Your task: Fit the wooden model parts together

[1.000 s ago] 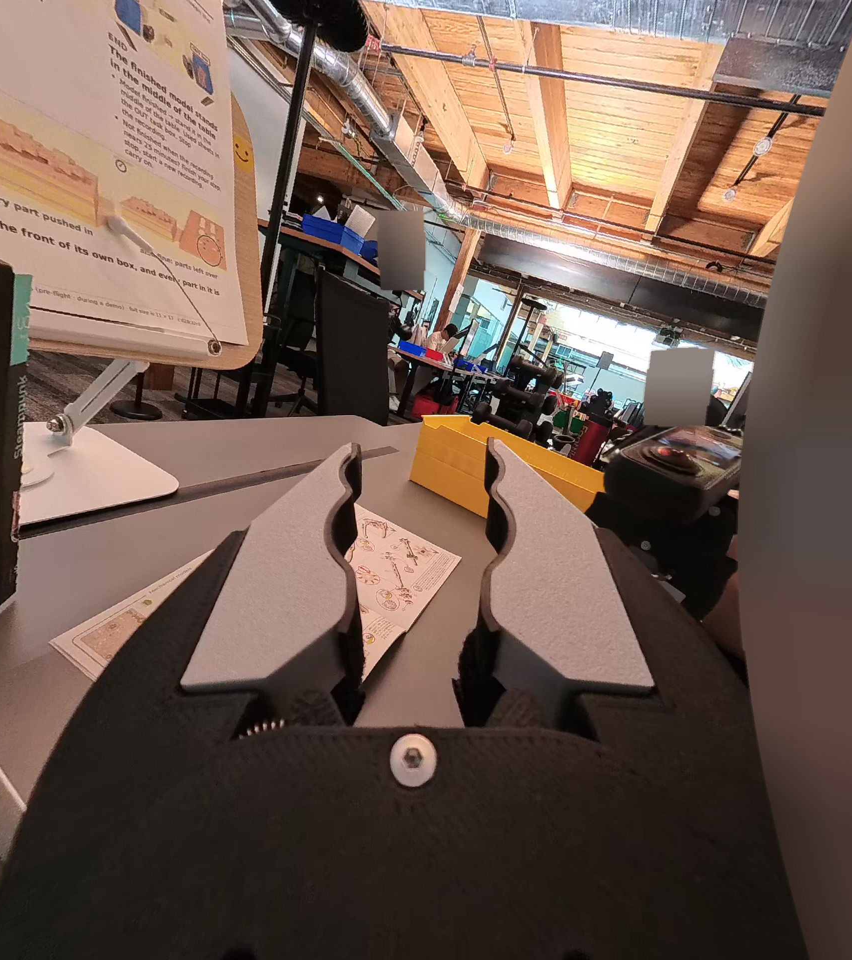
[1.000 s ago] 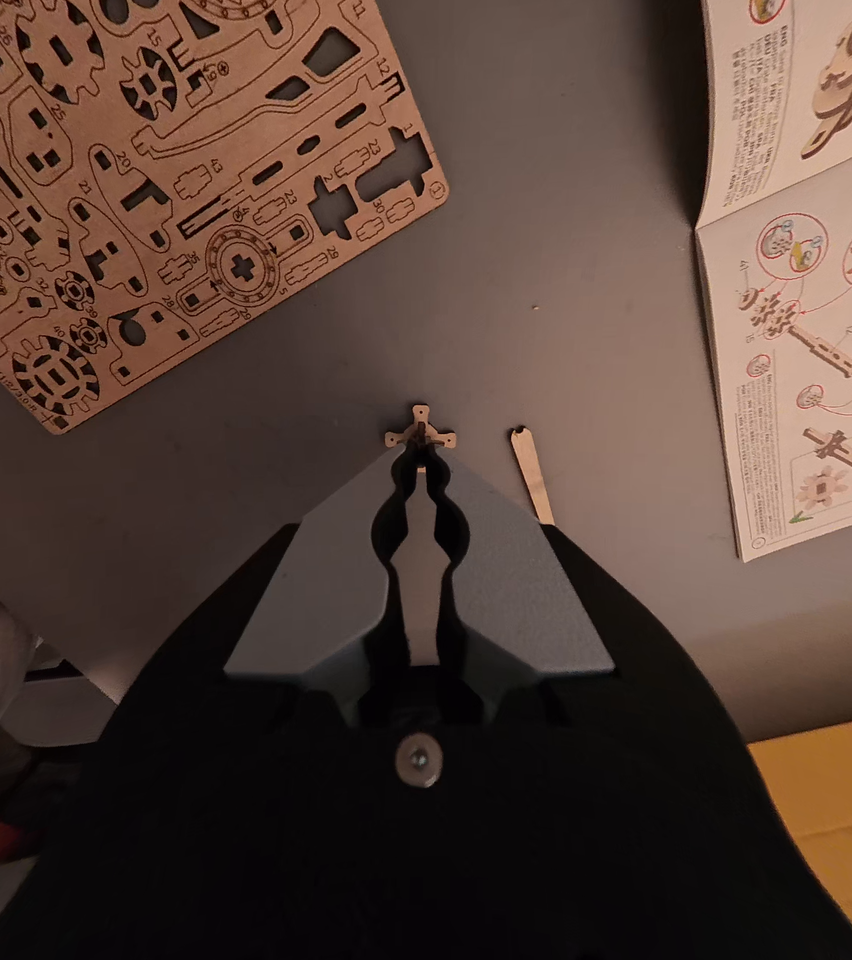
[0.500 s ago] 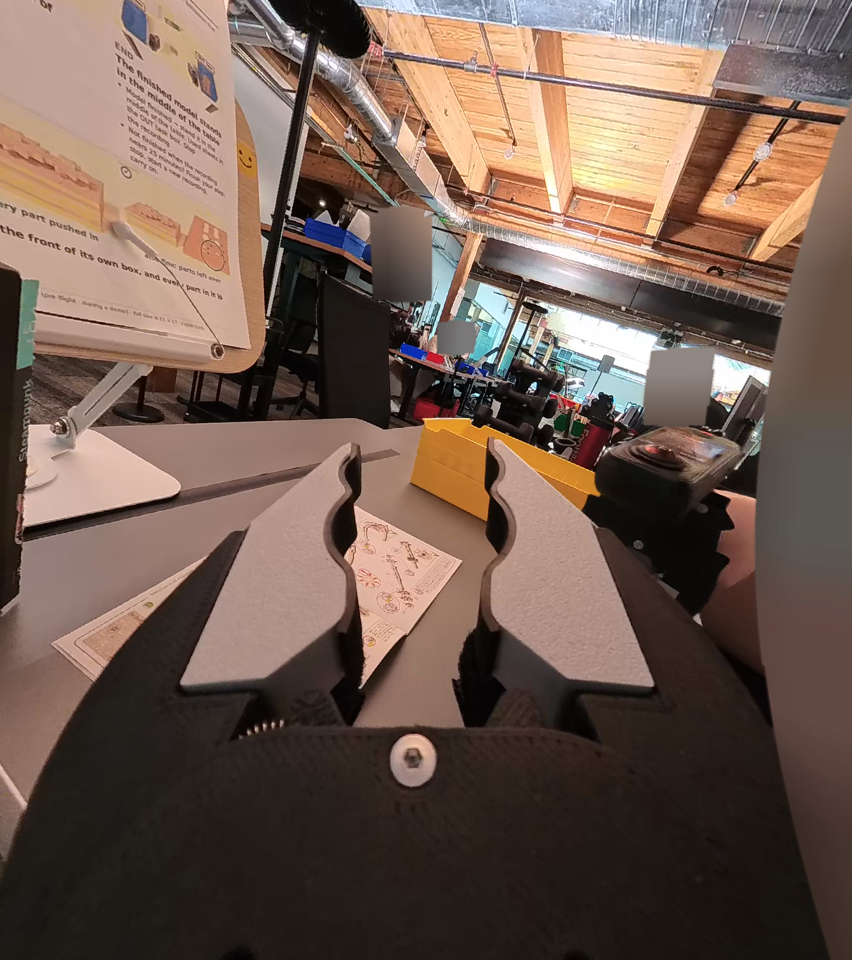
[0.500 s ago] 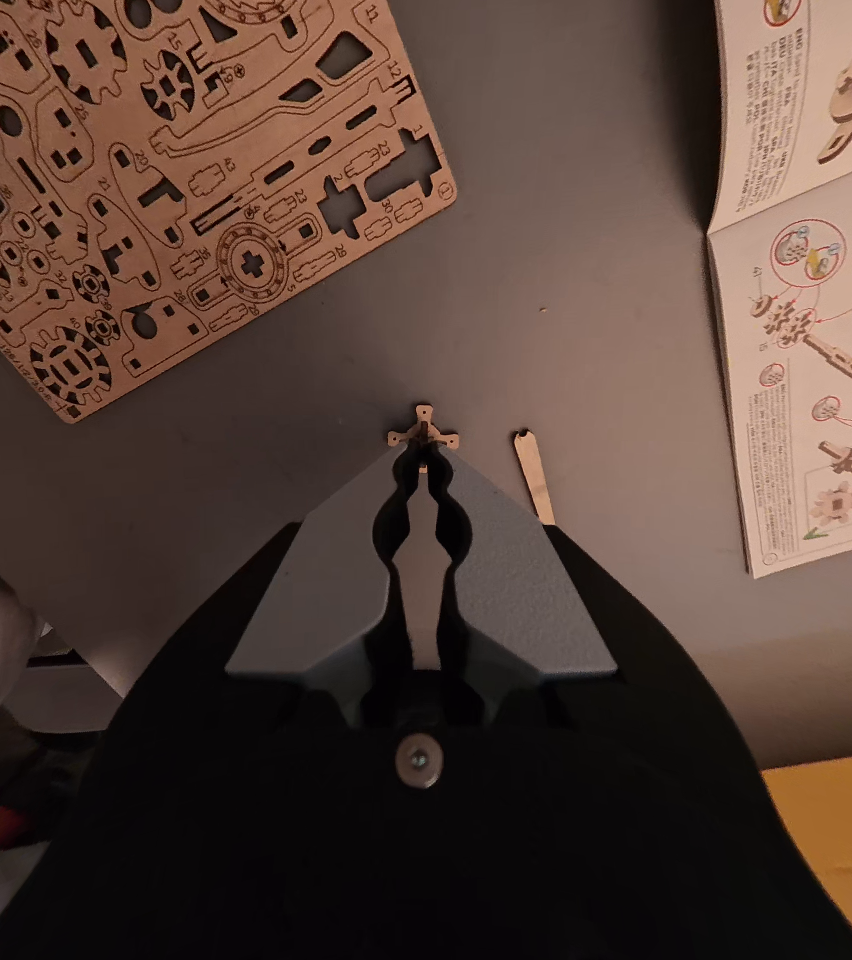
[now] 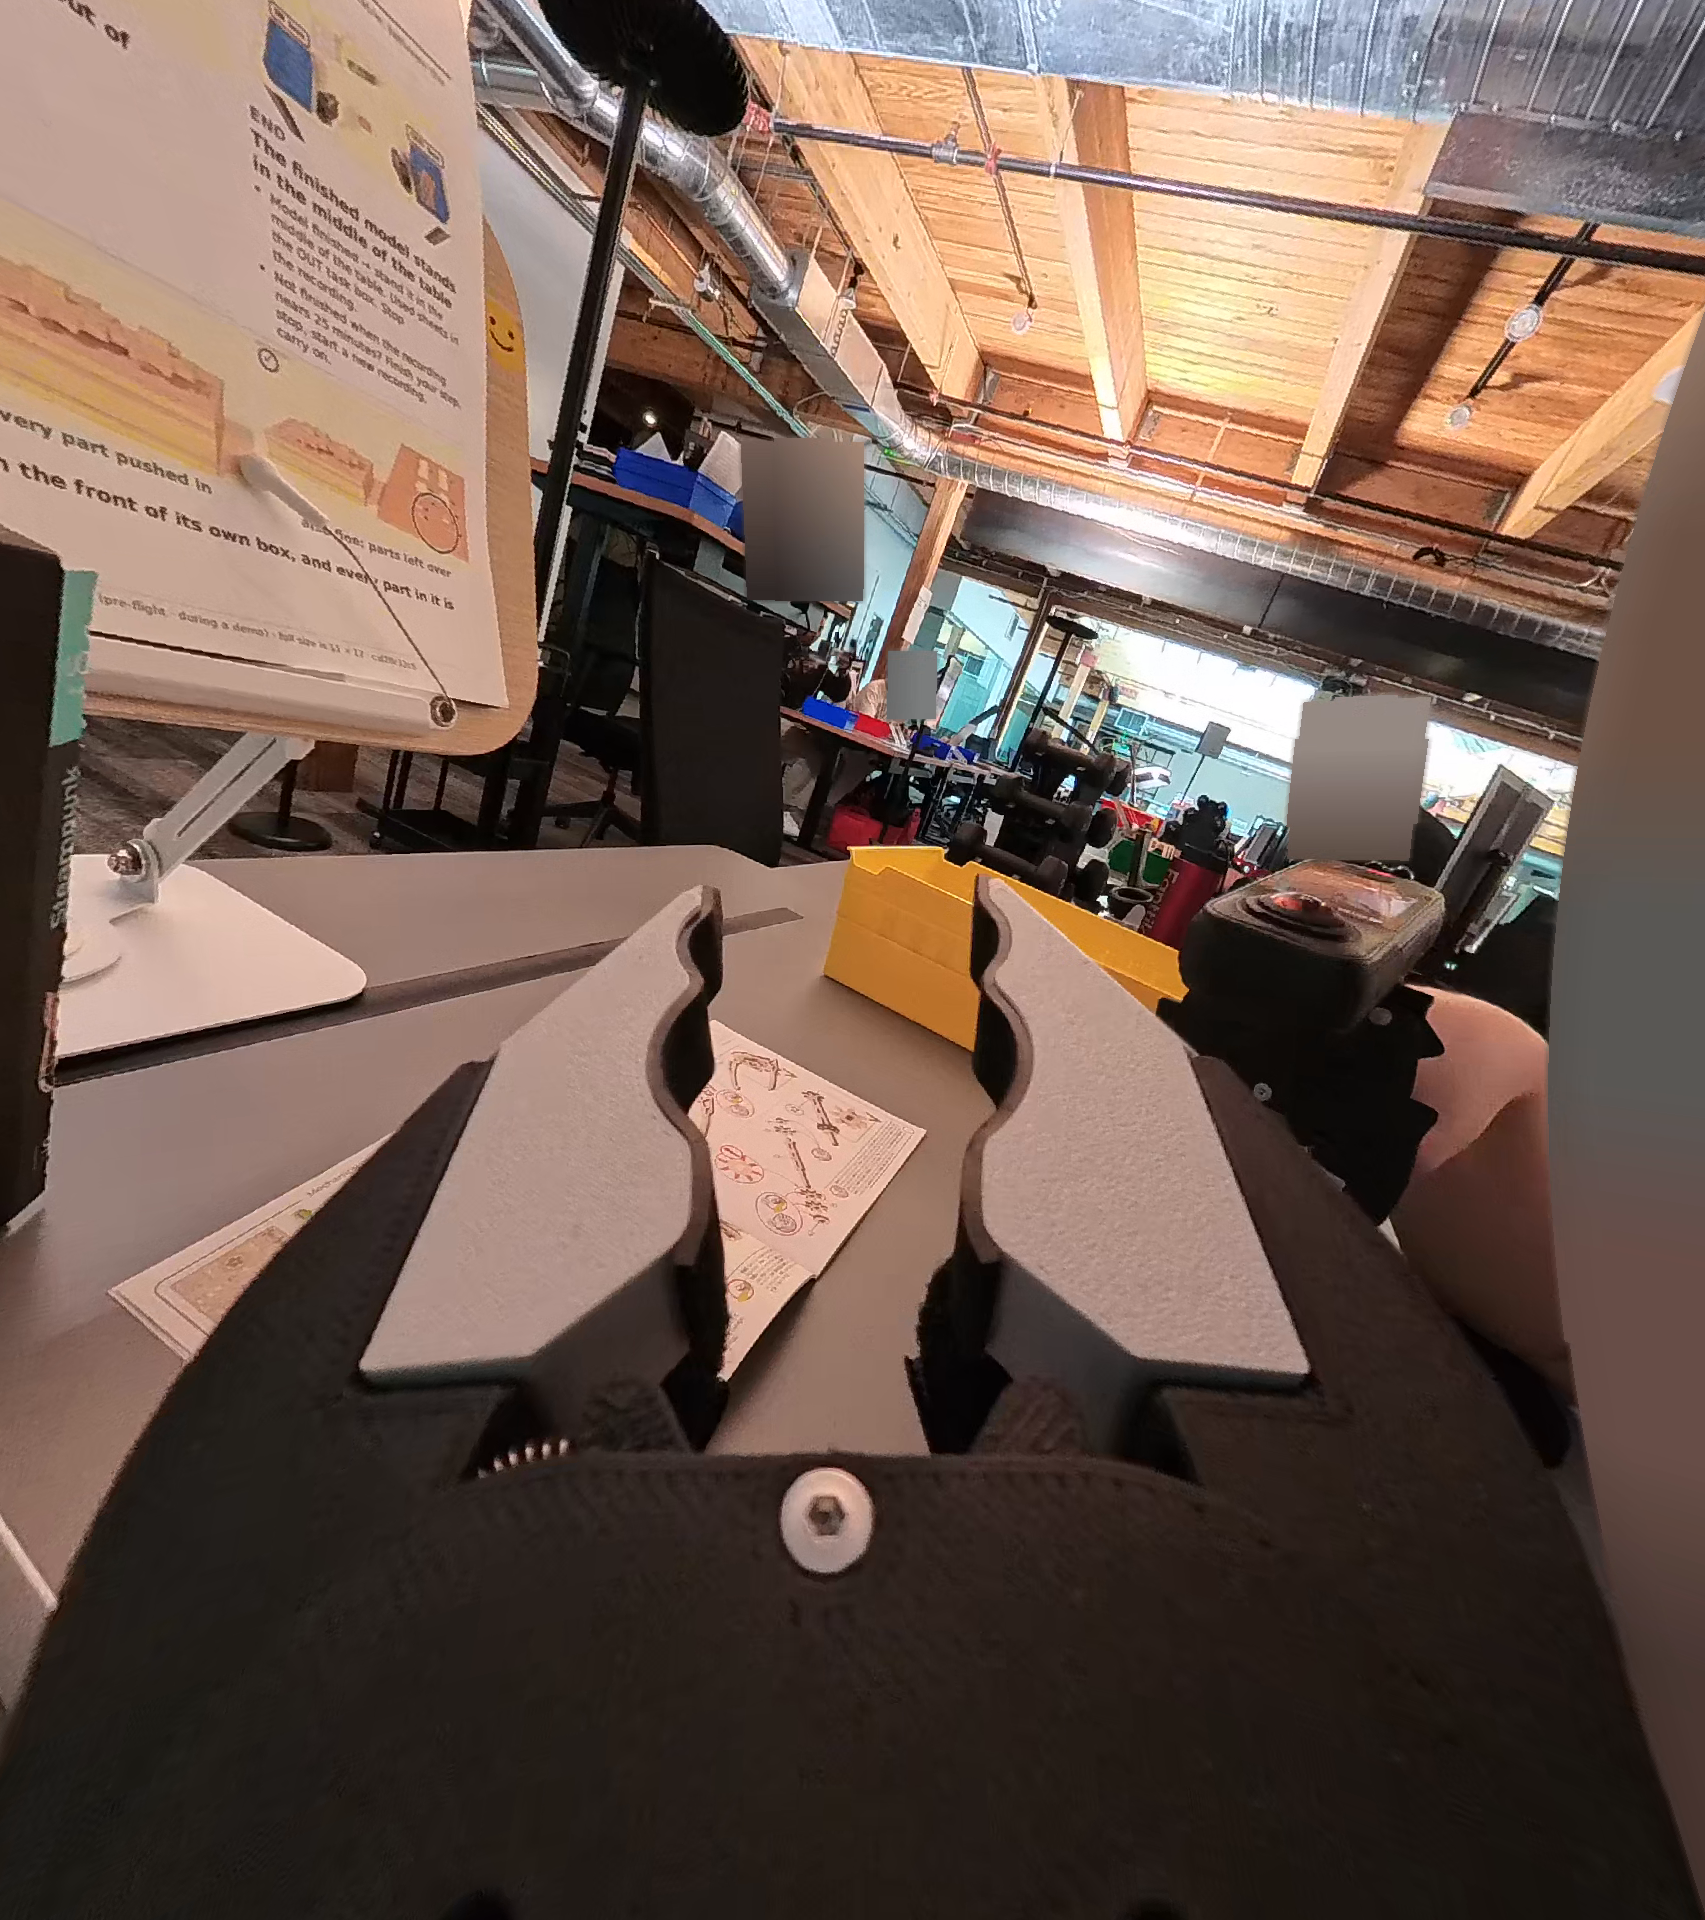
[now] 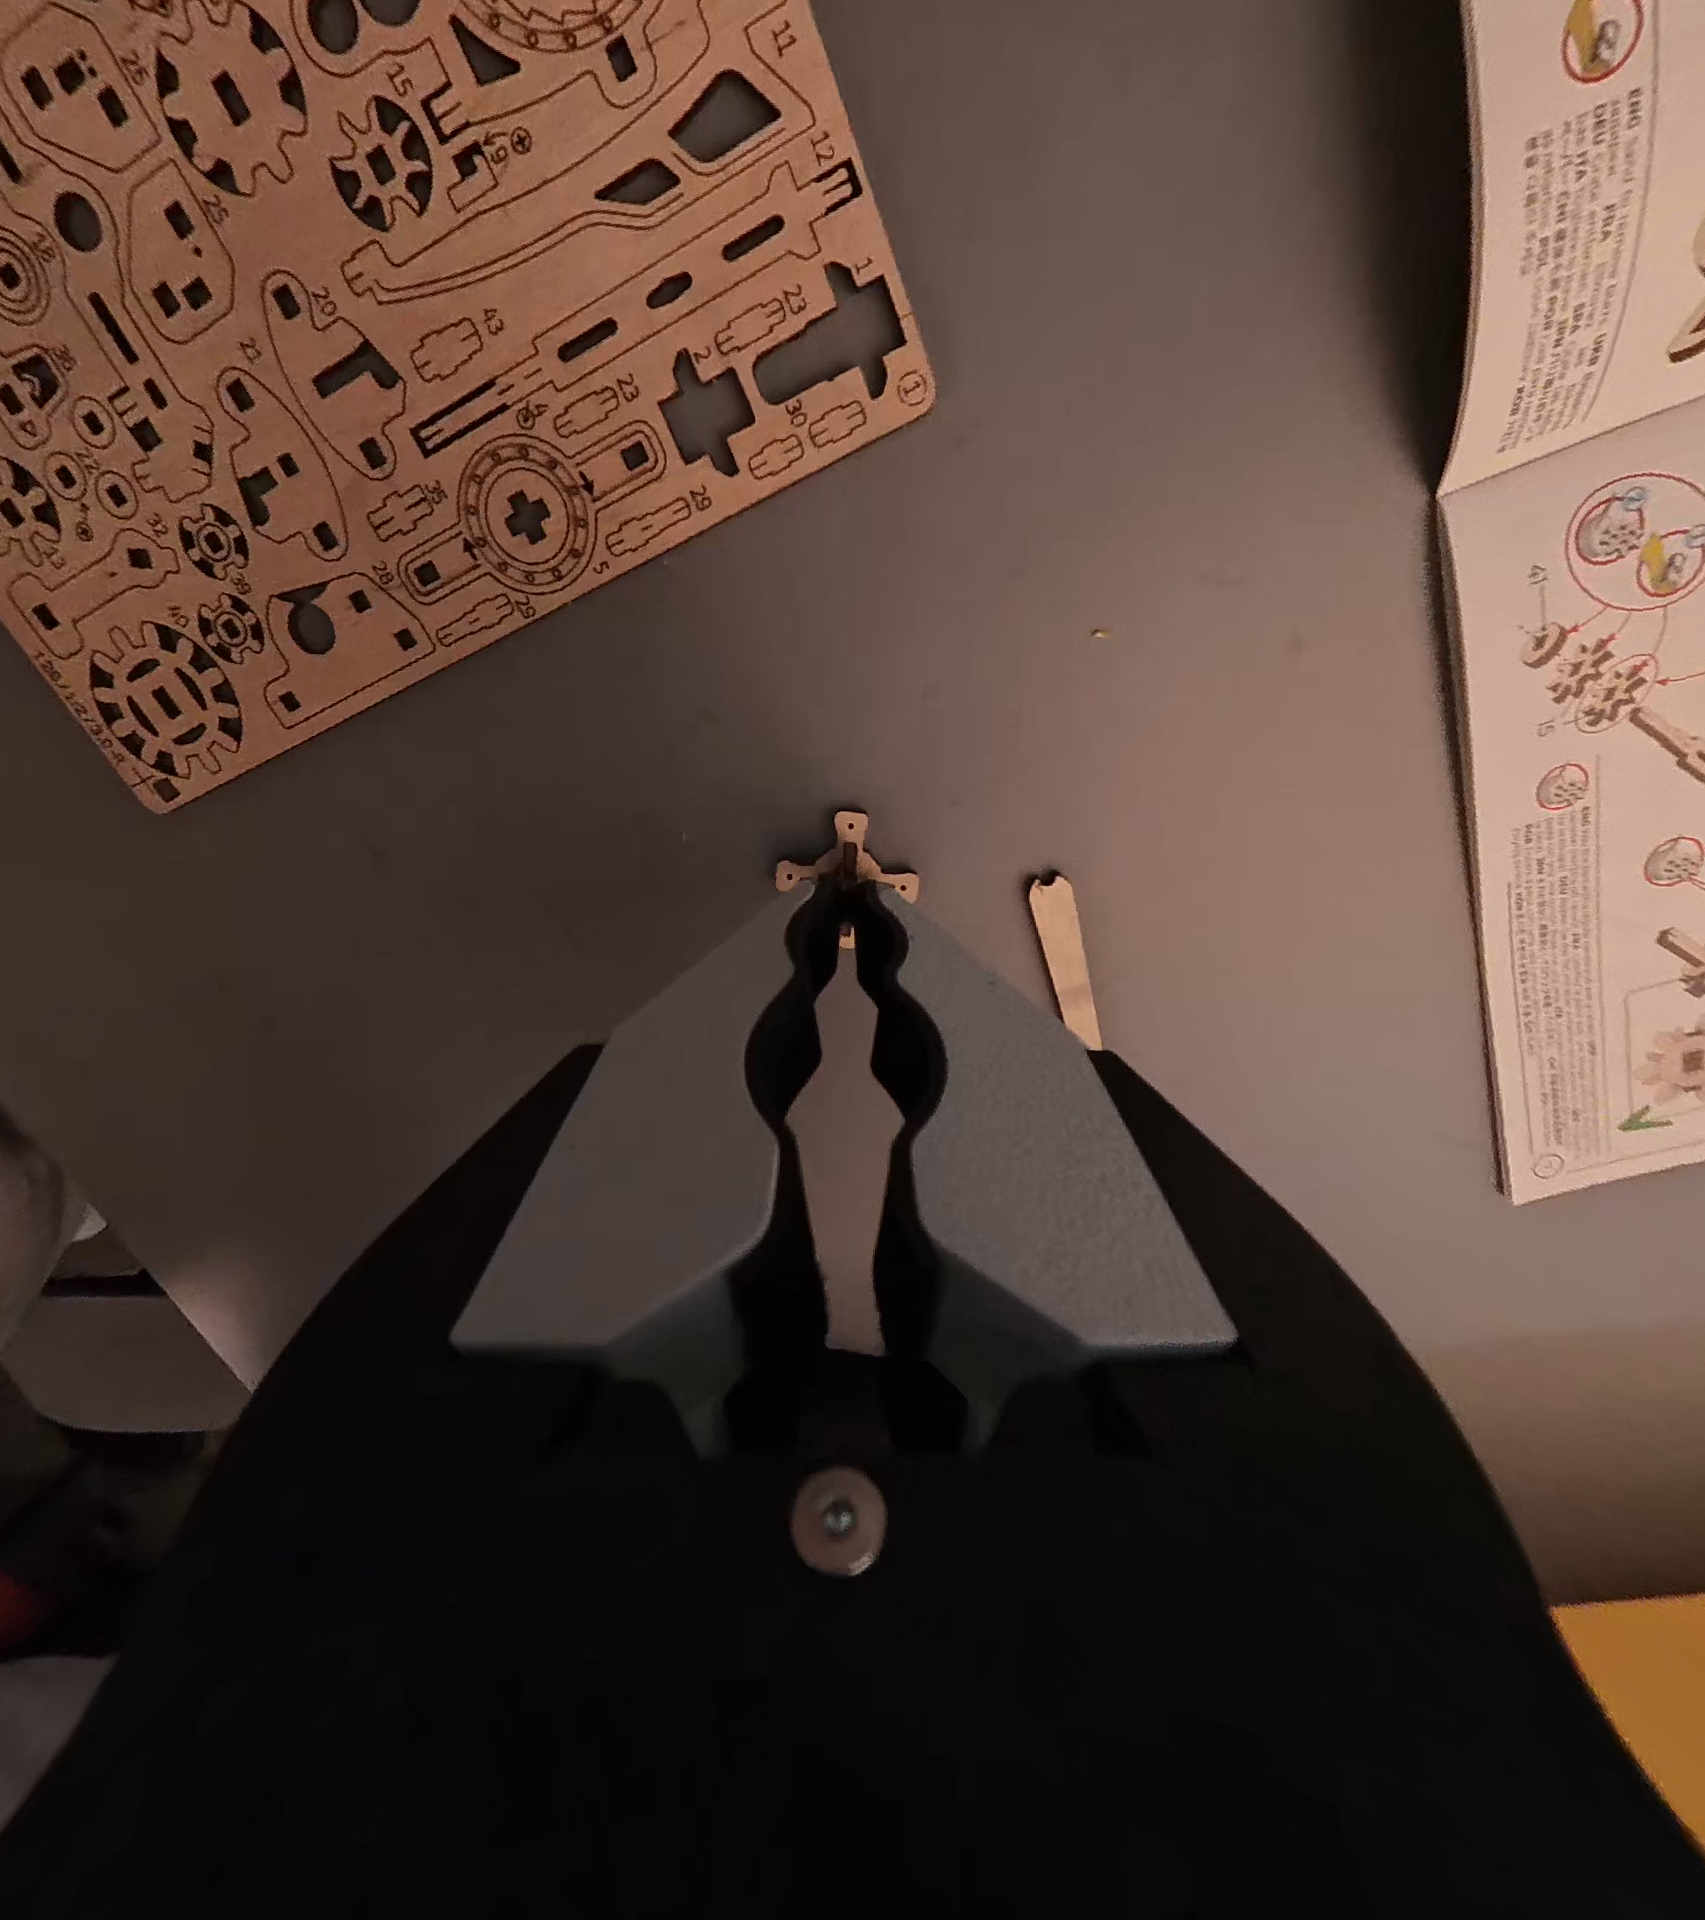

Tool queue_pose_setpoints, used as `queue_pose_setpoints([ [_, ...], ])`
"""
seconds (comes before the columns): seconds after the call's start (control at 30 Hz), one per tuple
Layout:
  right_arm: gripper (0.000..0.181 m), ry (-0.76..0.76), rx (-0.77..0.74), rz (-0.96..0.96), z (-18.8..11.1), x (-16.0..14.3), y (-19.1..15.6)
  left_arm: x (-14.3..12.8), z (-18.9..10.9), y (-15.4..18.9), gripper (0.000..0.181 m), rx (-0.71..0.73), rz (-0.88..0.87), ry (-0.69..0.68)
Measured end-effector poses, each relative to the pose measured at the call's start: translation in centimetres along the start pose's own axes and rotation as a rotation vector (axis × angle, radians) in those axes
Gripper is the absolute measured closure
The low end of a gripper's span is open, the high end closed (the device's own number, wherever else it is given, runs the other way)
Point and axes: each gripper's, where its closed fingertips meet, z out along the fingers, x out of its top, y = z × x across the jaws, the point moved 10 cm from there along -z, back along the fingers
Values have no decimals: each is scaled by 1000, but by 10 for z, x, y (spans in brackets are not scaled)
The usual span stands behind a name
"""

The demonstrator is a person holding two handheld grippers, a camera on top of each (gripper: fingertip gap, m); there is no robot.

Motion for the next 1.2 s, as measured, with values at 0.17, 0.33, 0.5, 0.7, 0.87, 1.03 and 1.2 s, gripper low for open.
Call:
queue_pose_setpoints([
  [0.17,179,-56,-78,-43,1,6,-8,0,0,-1,135,-5,-12,3],
  [0.33,179,-24,-64,-6,1,3,-7,0,0,1,135,-9,-9,1],
  [0.5,179,56,-110,29,1,-4,-11,0,0,0,135,-10,-21,7],
  [0.7,178,142,-70,79,1,-13,-6,-1,1,2,135,-21,-30,5],
  [0.87,175,123,-48,80,-1,-14,-2,-2,2,4,134,-26,-23,-1],
  [1.03,166,156,-38,111,-15,-18,-2,0,1,4,134,-23,-21,4],
  [1.2,172,133,0,120,-8,-21,3,0,1,5,134,-25,-16,1],
])
